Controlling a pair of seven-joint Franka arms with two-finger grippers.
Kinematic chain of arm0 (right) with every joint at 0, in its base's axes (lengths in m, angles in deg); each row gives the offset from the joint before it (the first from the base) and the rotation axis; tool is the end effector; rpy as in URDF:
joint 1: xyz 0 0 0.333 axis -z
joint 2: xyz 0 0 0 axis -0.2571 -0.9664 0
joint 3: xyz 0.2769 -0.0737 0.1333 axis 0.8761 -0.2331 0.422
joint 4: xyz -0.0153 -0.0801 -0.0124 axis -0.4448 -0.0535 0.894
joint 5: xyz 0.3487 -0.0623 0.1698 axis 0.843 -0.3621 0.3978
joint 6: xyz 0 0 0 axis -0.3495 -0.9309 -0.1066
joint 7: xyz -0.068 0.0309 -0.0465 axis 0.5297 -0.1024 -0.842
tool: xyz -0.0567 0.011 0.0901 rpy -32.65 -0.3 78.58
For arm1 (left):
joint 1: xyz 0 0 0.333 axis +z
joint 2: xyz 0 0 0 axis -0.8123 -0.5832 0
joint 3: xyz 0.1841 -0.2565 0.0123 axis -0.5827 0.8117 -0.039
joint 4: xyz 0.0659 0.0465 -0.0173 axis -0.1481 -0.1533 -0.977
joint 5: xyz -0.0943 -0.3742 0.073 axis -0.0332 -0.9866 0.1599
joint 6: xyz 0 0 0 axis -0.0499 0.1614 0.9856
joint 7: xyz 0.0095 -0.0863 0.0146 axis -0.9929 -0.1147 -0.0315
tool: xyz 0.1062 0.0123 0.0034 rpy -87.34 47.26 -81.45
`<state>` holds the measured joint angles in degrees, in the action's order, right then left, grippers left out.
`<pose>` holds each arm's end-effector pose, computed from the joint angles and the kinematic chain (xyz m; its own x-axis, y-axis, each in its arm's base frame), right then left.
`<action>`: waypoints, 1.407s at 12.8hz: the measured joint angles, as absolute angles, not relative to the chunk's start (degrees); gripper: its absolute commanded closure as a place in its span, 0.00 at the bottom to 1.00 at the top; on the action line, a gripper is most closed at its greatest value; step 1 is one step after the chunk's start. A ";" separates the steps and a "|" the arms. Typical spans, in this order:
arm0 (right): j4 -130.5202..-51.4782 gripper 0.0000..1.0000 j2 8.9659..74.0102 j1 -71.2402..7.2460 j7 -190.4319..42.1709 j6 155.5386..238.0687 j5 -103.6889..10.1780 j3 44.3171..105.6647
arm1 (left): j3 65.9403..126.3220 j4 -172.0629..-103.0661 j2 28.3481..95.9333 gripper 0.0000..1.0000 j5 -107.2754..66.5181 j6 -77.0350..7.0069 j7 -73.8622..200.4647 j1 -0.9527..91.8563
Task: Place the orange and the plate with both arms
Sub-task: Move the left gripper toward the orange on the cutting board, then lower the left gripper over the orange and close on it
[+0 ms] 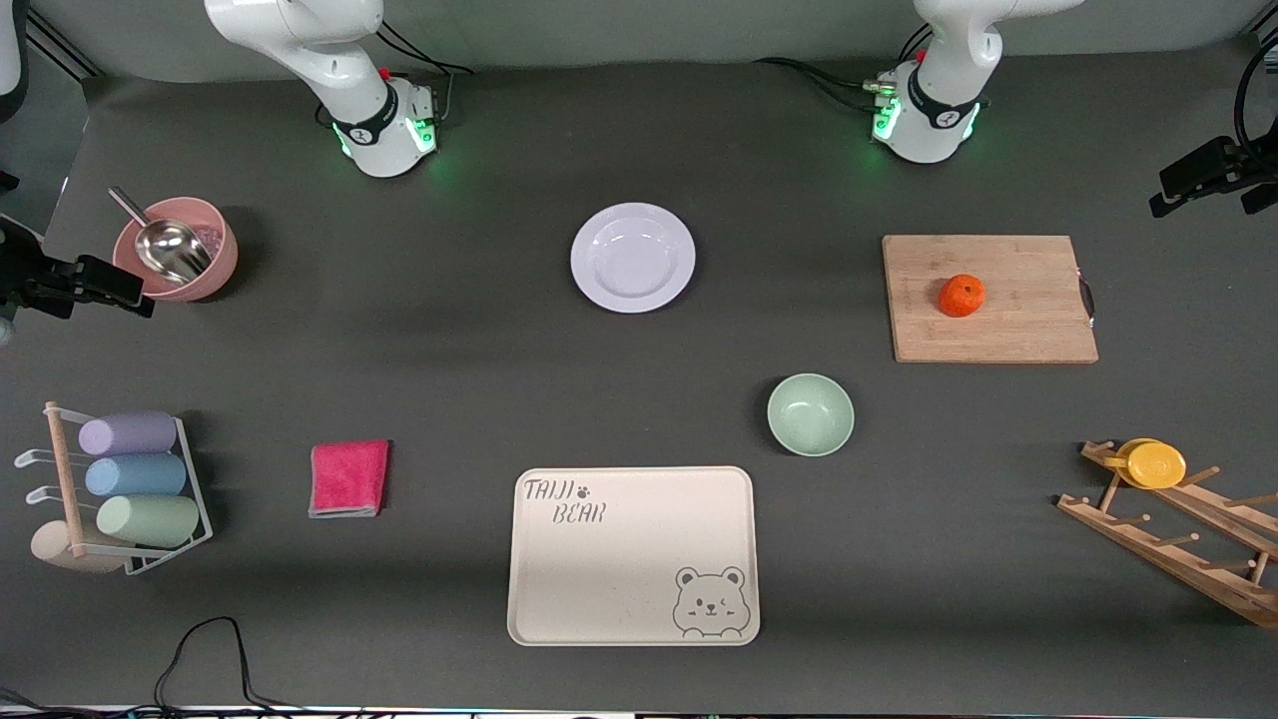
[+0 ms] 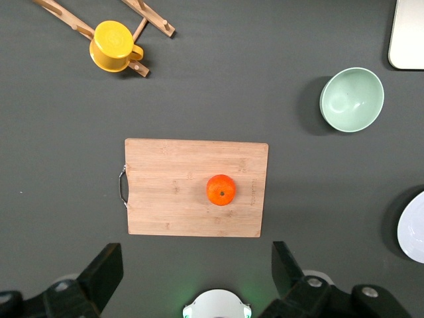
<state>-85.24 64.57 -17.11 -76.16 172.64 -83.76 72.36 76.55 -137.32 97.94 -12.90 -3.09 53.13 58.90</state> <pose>0.5543 -0.0568 0.5970 0.9980 -0.0499 -0.0397 -0.0499 -0.9988 0.0004 0.4857 0.0483 0.6340 0.9969 0.0352 -0.0701 0.0378 -0.9987 0.0353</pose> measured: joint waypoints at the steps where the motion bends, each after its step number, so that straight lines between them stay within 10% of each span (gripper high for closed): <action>1: -85.43 0.00 64.80 -17.11 -76.37 172.64 -83.76 72.36 | 76.55 -137.32 97.86 0.00 -12.91 -3.08 53.13 58.90; 9: -85.89 0.00 65.04 -17.11 -76.64 172.64 -83.76 72.36 | 76.42 -142.22 97.88 0.00 -12.88 -4.41 52.52 58.91; 18: -85.91 0.00 65.04 -17.11 -76.67 172.64 -83.76 72.36 | 76.05 -172.75 104.74 0.00 -12.86 -27.41 51.84 58.91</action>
<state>-85.91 65.04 -17.11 -76.67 172.64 -83.76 72.36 76.05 -172.75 104.74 -12.86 -27.41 51.84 58.91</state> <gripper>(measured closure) 0.000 0.000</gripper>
